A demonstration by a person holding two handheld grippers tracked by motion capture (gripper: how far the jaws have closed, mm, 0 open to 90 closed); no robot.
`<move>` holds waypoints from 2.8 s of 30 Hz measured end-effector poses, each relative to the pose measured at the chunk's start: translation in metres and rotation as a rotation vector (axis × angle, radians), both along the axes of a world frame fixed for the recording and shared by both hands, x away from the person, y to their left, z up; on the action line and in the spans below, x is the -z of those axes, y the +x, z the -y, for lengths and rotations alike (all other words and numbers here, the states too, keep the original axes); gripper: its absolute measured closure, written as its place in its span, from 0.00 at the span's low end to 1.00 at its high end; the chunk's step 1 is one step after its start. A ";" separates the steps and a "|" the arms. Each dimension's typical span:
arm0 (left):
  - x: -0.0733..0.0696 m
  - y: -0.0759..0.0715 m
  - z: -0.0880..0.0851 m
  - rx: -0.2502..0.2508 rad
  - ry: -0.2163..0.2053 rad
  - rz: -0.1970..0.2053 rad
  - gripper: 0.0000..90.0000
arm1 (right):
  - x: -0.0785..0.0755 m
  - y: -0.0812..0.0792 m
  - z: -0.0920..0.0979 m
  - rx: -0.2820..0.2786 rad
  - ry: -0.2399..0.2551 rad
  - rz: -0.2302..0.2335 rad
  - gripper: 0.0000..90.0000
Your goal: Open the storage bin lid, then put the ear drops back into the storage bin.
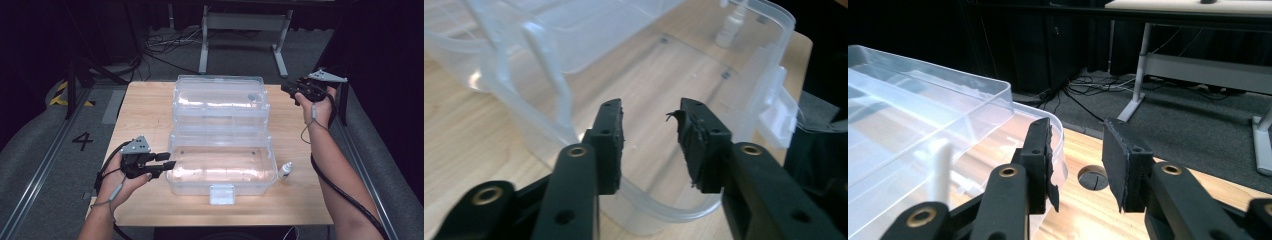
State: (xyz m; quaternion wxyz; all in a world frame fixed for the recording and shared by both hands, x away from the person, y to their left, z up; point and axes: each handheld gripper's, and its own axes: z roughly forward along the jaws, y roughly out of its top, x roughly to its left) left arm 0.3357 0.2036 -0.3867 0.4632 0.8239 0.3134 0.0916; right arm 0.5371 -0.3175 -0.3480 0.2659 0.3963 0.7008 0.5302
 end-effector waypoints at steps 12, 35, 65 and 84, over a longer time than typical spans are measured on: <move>-0.003 0.017 -0.018 -0.177 -0.007 0.043 0.48 | -0.018 -0.052 0.029 -0.026 0.003 0.013 0.65; 0.007 0.025 -0.029 -0.186 -0.009 0.019 0.35 | -0.037 -0.104 0.049 -0.144 0.008 0.001 0.58; 0.022 0.013 -0.054 -0.308 0.044 -0.037 0.28 | -0.055 -0.100 0.012 -0.468 -0.445 -0.236 0.61; 0.028 0.011 -0.055 -0.304 0.075 -0.057 0.28 | -0.034 -0.098 -0.023 -0.600 -0.747 -0.416 0.64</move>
